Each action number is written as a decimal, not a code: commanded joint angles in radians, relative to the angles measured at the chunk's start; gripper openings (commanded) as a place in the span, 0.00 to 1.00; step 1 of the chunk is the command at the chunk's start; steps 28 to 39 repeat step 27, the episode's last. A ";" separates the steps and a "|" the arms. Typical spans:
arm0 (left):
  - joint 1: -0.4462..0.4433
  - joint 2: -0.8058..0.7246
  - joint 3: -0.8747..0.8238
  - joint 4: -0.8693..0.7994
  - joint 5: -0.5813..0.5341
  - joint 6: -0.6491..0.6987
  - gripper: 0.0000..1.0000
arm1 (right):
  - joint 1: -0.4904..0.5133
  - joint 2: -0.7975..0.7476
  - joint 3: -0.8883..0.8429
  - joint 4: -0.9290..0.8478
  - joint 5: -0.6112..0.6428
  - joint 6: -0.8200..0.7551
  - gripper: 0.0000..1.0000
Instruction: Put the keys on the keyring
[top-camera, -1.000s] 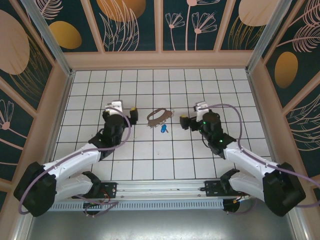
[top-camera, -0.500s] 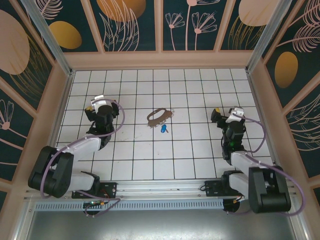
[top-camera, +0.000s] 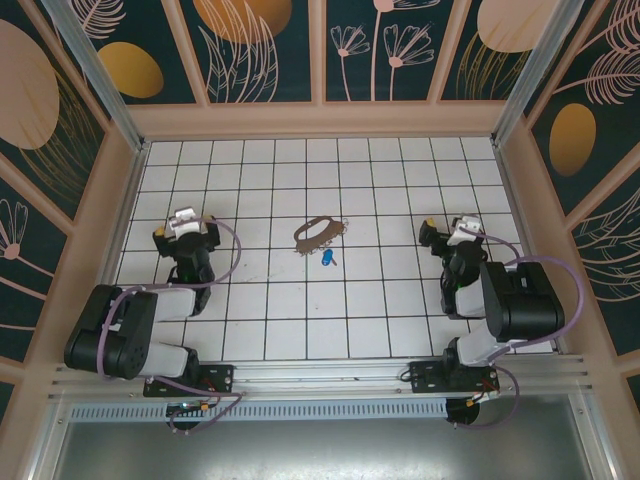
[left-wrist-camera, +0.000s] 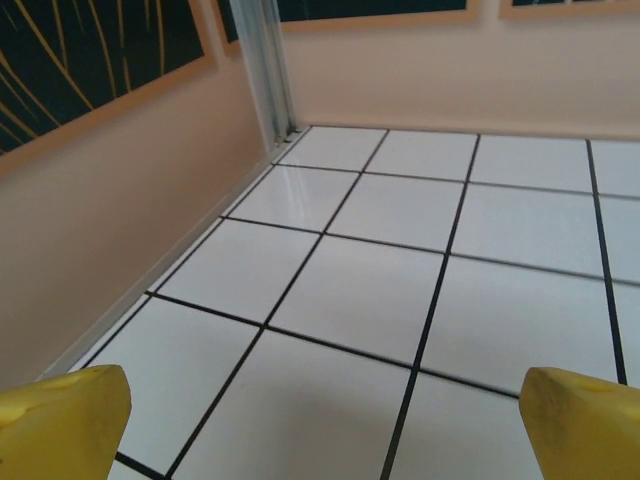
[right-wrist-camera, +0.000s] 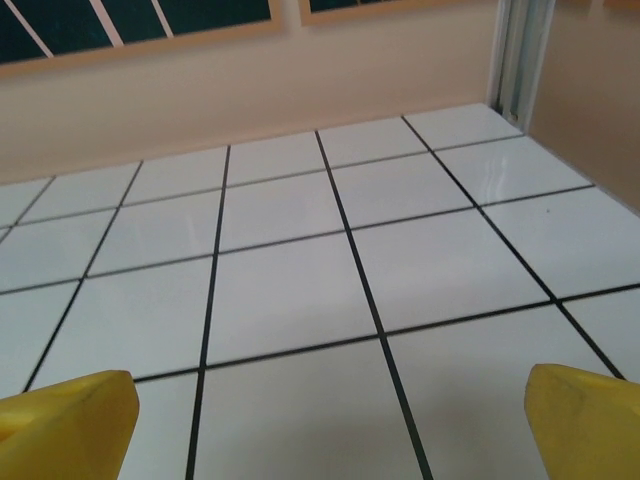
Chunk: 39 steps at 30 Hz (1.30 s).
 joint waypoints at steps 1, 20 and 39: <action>0.034 0.048 -0.050 0.302 0.192 0.052 0.99 | 0.000 0.011 0.032 0.065 0.001 -0.019 0.99; 0.136 0.119 -0.049 0.334 0.297 -0.041 0.99 | 0.001 0.010 0.032 0.064 0.009 -0.017 0.99; 0.136 0.120 -0.047 0.330 0.295 -0.043 0.99 | -0.020 0.010 0.045 0.037 -0.043 -0.007 0.99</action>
